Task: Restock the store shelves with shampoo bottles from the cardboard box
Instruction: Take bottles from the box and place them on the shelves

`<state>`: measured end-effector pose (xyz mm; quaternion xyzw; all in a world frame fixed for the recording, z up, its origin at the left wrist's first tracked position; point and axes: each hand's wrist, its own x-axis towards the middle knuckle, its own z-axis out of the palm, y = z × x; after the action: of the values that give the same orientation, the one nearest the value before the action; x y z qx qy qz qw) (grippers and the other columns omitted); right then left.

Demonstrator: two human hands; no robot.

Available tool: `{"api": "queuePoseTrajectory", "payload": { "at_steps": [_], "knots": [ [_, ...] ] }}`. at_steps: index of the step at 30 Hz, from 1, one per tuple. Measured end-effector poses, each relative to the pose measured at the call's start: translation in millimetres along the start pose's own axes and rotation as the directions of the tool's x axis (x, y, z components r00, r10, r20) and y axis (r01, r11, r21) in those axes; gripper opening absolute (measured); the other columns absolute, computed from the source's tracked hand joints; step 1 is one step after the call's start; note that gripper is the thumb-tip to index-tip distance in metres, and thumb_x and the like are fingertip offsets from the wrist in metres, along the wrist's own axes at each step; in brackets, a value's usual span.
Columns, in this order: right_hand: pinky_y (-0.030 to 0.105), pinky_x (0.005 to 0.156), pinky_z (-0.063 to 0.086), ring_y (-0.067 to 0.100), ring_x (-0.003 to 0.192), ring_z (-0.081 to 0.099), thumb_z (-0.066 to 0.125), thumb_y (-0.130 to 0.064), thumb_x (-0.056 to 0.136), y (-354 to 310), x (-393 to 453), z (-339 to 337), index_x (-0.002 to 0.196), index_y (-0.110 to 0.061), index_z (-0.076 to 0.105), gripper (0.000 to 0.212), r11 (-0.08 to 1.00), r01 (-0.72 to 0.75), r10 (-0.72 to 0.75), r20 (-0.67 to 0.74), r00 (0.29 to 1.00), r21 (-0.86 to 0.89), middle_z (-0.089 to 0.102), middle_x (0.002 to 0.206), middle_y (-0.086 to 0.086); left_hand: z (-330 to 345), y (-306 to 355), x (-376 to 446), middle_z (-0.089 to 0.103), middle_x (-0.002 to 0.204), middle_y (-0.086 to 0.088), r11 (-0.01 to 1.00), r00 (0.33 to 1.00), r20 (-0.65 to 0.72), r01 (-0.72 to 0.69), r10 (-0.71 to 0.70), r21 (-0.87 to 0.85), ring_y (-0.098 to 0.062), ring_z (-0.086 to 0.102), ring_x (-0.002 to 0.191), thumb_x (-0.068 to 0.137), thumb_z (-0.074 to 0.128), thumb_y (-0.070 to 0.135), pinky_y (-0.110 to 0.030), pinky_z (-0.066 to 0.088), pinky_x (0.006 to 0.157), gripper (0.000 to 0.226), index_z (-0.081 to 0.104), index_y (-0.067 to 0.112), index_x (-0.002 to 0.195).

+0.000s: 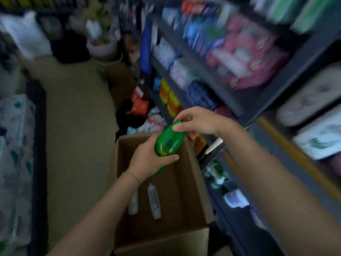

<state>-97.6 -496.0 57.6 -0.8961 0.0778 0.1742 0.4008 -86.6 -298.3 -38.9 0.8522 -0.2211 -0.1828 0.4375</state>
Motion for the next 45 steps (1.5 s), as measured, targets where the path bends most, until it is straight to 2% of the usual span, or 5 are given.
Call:
{"api": "queuePoseTrajectory", "payload": {
  "at_steps": [6, 10, 16, 22, 45],
  "knots": [
    [0.02, 0.037, 0.039, 0.007, 0.037, 0.048, 0.073, -0.024, 0.087, -82.5, -161.8, -101.8, 0.086, -0.019, 0.063, 0.011, 0.956, 0.222, -0.063, -0.6, 0.798, 0.194, 0.059, 0.054, -0.006, -24.7, 214.5, 1.1, 0.066, 0.079, 0.011, 0.896, 0.915, -0.183, -0.394, 0.361, -0.205, -0.002, 0.064, 0.074, 0.058, 0.089, 0.046, -0.02, 0.049, 0.067, 0.049, 0.06, 0.026, 0.093],
    [0.039, 0.082, 0.058, 0.011, 0.087, 0.069, 0.085, -0.038, 0.072, -101.6, -252.5, -138.6, 0.1, -0.022, 0.068, 0.037, 0.976, 0.205, -0.046, -0.853, 0.521, 0.073, 0.074, 0.092, -0.004, -10.5, 323.4, -18.1, 0.059, 0.081, 0.017, 0.723, 0.773, -0.155, -0.631, 0.615, -0.281, 0.017, 0.058, 0.071, 0.07, 0.089, 0.025, -0.007, 0.042, 0.059, 0.044, 0.052, 0.032, 0.093],
    [0.037, 0.085, 0.054, 0.013, 0.093, 0.066, 0.085, -0.036, 0.072, -94.7, -360.6, -168.1, 0.108, -0.016, 0.063, 0.047, 0.995, 0.016, -0.103, -0.984, 0.143, -0.101, 0.069, 0.1, -0.003, 46.8, 385.1, -17.3, 0.059, 0.12, 0.003, 0.595, 0.583, 0.121, -0.775, 0.803, -0.213, -0.014, 0.056, 0.114, 0.084, 0.074, 0.033, -0.031, 0.046, 0.092, 0.045, 0.053, 0.022, 0.122],
    [0.029, 0.071, 0.043, 0.015, 0.086, 0.059, 0.083, -0.038, 0.074, -65.0, -397.0, -184.0, 0.098, -0.019, 0.055, 0.041, 0.953, -0.24, -0.202, -0.978, -0.044, -0.186, 0.064, 0.094, -0.005, 87.4, 401.0, -13.1, 0.035, 0.154, -0.002, 0.419, 0.422, 0.161, -0.906, 0.892, 0.051, -0.022, 0.029, 0.142, 0.091, 0.064, 0.024, -0.038, 0.031, 0.117, 0.058, 0.048, 0.02, 0.146],
    [0.03, 0.059, 0.038, 0.023, 0.075, 0.054, 0.076, -0.041, 0.081, -29.6, -350.6, -223.8, 0.118, -0.005, 0.048, 0.059, 0.914, -0.383, 0.122, -0.991, -0.057, 0.135, 0.062, 0.09, 0.006, 92.2, 410.5, -14.7, 0.036, 0.154, 0.01, 0.411, 0.415, 0.33, -0.908, 0.848, 0.084, -0.014, 0.032, 0.139, 0.095, 0.056, 0.023, -0.038, 0.039, 0.11, 0.059, 0.04, 0.023, 0.151]
  ]
}}
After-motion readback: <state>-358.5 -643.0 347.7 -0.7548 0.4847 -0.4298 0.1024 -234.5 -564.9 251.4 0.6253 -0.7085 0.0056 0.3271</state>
